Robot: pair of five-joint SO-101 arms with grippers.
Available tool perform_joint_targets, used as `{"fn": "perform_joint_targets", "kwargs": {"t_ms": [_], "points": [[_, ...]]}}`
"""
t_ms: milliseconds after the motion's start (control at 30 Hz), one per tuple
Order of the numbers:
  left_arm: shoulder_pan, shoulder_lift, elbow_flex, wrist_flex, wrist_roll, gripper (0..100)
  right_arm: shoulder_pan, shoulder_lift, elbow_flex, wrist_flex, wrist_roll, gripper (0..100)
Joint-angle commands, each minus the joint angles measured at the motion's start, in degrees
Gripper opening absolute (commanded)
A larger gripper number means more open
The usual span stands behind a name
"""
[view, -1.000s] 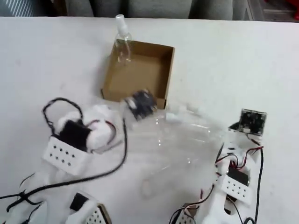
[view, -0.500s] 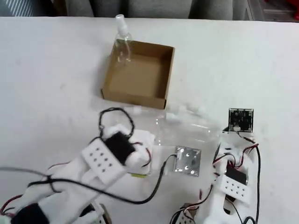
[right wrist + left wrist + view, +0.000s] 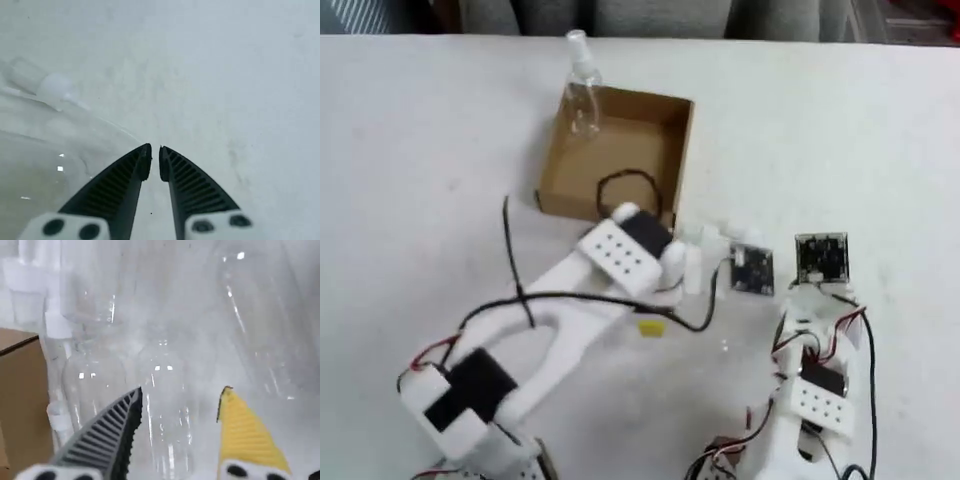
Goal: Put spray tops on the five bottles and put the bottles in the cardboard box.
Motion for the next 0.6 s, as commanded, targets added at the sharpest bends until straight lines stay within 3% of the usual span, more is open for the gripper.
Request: {"fn": "perform_joint_targets", "kwargs": {"t_ms": [0, 167, 300, 567], "points": [[-1.5, 1.3, -4.3, 0.5, -0.5, 26, -0.6, -0.8, -0.7, 0.0, 0.8, 1.7], [-2.4, 3.1, -4.3, -1.1, -0.3, 26, 0.8, -1.4, -0.8, -0.1, -0.3, 1.7], [-4.6, 3.6, -4.3, -2.2, -0.3, 26, 6.9, -0.8, -3.4, 0.2, -10.5, 1.8], [-5.2, 3.7, -4.1, -2.8, -0.2, 26, 12.6, -0.9, -3.4, 1.9, -10.8, 1.7]]}}
